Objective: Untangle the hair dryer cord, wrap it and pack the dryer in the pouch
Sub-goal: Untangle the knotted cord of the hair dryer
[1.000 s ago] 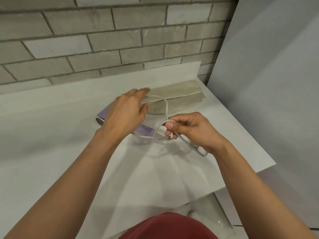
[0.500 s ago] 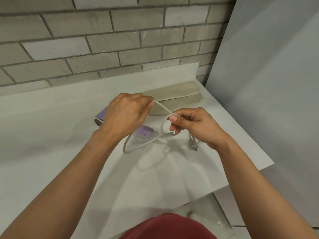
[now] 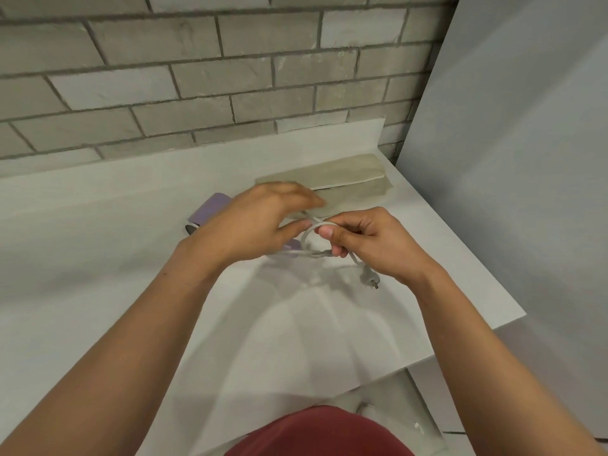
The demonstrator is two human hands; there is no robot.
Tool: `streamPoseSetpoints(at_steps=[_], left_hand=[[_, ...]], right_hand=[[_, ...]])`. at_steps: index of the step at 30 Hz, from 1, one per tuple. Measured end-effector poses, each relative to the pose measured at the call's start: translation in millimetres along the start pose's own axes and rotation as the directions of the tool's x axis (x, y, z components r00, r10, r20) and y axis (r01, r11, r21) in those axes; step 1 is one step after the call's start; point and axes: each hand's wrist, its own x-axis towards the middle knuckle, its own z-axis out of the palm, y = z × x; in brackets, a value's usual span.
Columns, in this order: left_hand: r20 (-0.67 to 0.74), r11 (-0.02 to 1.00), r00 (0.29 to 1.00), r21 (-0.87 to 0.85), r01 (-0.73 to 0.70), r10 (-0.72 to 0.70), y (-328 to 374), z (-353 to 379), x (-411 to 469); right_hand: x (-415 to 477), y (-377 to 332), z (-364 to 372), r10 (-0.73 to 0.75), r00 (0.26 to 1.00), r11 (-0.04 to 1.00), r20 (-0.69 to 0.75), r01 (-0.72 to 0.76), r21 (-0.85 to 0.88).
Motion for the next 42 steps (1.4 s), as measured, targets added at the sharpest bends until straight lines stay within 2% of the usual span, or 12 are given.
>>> streamPoseSetpoints(at_steps=[4, 7, 10, 14, 19, 22, 26, 31, 34, 37, 40, 42], left_hand=[[0.031, 0.992, 0.999, 0.12, 0.037, -0.041, 8.1, 6.0, 5.0], [-0.155, 0.984, 0.98, 0.103, 0.144, -0.127, 2.9, 11.5, 3.6], [-0.382, 0.957, 0.877, -0.107, 0.27, -0.291, 0.4, 13.6, 1.1], [-0.396, 0.828, 0.745, -0.417, 0.374, -0.536, -7.5, 3.1, -2.8], [-0.273, 0.9, 0.858, -0.142, 0.412, -0.436, -23.0, 4.6, -10.0], [-0.174, 0.989, 0.974, 0.004, 0.146, -0.143, -15.6, 6.1, -5.9], [-0.057, 0.983, 0.994, 0.165, -0.081, 0.091, -8.0, 16.4, 5.5], [-0.184, 0.976, 0.97, 0.12, 0.182, -0.158, -0.7, 19.4, 6.7], [-0.359, 0.931, 0.86, -0.157, 0.328, -0.363, -4.7, 20.5, 2.7], [-0.325, 0.836, 0.786, -0.367, 0.408, -0.526, -7.6, 20.7, 2.0], [-0.291, 0.878, 0.83, -0.208, 0.431, -0.476, -10.1, 24.6, 0.7], [-0.277, 0.944, 0.902, -0.108, 0.313, -0.331, -10.6, 20.6, -0.8]], right_hand=[[1.8, 0.5, -0.3, -0.009, 0.999, 0.999, -0.036, 0.01, 0.038], [1.9, 7.7, -4.2, 0.019, 0.997, 0.996, -0.069, -0.013, 0.092], [1.3, 13.6, -6.8, 0.023, 0.994, 0.99, -0.104, -0.008, 0.14], [1.6, 15.4, -5.8, 0.021, 0.994, 0.991, -0.106, -0.007, 0.136], [1.7, 16.0, -5.3, 0.013, 0.998, 0.997, -0.06, -0.008, 0.082], [3.1, 12.9, -4.7, 0.006, 1.0, 1.0, -0.024, -0.006, 0.024], [4.9, 11.2, -4.3, -0.015, 0.999, 0.999, -0.028, 0.017, 0.043], [3.0, 12.3, -10.6, 0.033, 0.997, 0.988, -0.076, -0.021, 0.153], [1.2, 16.4, -12.1, 0.063, 0.995, 0.985, -0.078, -0.05, 0.166], [2.8, 17.6, -11.4, 0.071, 0.993, 0.987, -0.093, -0.056, 0.151], [5.7, 17.0, -13.3, 0.067, 0.995, 0.995, -0.072, -0.062, 0.072], [6.1, 16.0, -13.4, 0.059, 0.998, 0.998, -0.024, -0.059, -0.005]])
